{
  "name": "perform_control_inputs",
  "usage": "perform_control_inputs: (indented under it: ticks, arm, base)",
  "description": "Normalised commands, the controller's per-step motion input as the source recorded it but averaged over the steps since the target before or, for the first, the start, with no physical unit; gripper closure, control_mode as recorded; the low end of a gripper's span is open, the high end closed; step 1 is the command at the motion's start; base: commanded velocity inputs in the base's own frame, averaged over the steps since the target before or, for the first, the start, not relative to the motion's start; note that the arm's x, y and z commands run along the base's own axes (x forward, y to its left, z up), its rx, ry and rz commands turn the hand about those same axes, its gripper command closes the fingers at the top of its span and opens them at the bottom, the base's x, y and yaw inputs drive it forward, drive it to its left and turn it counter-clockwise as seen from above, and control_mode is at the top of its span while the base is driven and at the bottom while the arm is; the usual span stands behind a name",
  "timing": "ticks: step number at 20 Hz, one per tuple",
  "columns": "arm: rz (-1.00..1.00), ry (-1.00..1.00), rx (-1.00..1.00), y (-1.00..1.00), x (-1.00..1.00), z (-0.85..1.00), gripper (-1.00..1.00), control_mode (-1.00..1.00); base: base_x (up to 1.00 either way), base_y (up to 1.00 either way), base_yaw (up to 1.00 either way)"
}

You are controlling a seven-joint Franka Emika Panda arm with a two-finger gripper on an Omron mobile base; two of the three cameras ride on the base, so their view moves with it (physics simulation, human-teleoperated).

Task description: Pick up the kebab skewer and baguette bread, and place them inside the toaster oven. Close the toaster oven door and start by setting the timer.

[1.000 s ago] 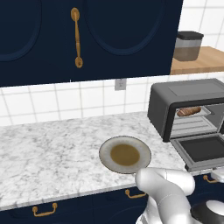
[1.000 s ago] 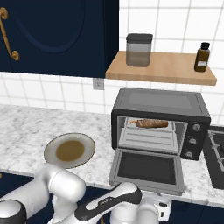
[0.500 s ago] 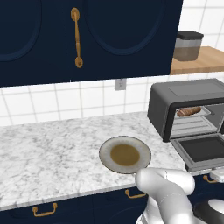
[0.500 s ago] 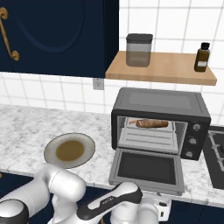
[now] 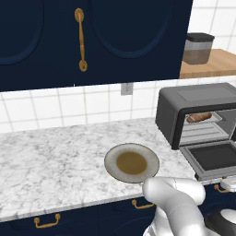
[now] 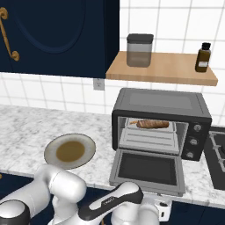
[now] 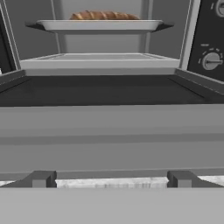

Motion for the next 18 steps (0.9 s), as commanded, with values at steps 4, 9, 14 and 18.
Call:
perform_control_inputs:
  ticks: [4, 9, 14, 18]
  arm:
    - [0.0, 0.01, 0.0, 0.03, 0.02, -0.03, -1.0, -1.0]
    - [0.0, 0.01, 0.0, 0.14, 0.33, 0.0, -1.0, -1.0]
    - [0.0, 0.02, 0.0, 0.2, 0.54, 0.0, -1.0, -1.0]
    - [0.0, 0.01, 0.0, 0.18, 0.71, 0.03, -1.0, -1.0]
  base:
    - [0.0, 0.0, 0.0]
    - [0.0, 0.0, 0.0]
    - [0.0, 0.0, 0.0]
    - [0.0, 0.0, 0.0]
